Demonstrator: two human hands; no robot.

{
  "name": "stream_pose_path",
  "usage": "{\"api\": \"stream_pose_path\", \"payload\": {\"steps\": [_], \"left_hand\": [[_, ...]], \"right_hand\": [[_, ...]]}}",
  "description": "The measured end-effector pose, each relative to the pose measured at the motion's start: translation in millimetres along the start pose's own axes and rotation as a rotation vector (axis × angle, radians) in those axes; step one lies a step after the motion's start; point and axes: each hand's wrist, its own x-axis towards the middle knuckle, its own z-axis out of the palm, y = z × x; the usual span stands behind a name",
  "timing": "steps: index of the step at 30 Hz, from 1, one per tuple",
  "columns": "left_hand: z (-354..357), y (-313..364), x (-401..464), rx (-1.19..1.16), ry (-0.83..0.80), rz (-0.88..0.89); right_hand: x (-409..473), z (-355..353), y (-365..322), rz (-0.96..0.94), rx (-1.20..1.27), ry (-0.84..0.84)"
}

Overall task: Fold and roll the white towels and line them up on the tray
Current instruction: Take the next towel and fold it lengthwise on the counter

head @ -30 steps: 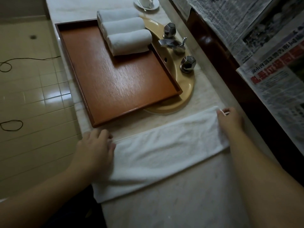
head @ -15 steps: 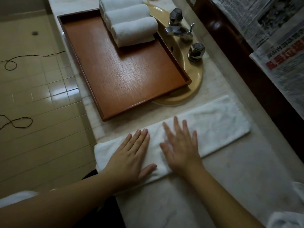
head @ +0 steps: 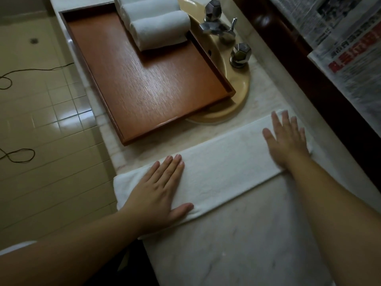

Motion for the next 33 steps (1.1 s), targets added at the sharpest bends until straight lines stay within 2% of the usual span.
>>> {"api": "stream_pose_path", "payload": {"steps": [4,7,12,18,33], "left_hand": [[0,1,0,-0.013,0.006,-0.008],[-4,3,1,-0.026,-0.014,-0.004],[-13,0,-11,-0.041,-0.018,-0.010],[-2,-17,-38,0.014,0.034,0.048],[4,17,-11,0.065,-0.004,0.061]], "right_hand": [[-1,-2,-20,0.124,0.072,0.072],[-35,-9,-78,0.182,0.184,0.177],[-116,36,-171,0.116,0.133,0.016],[-108,44,-142,0.097,0.094,0.014],[-39,9,-54,0.161,0.112,0.021]]}}
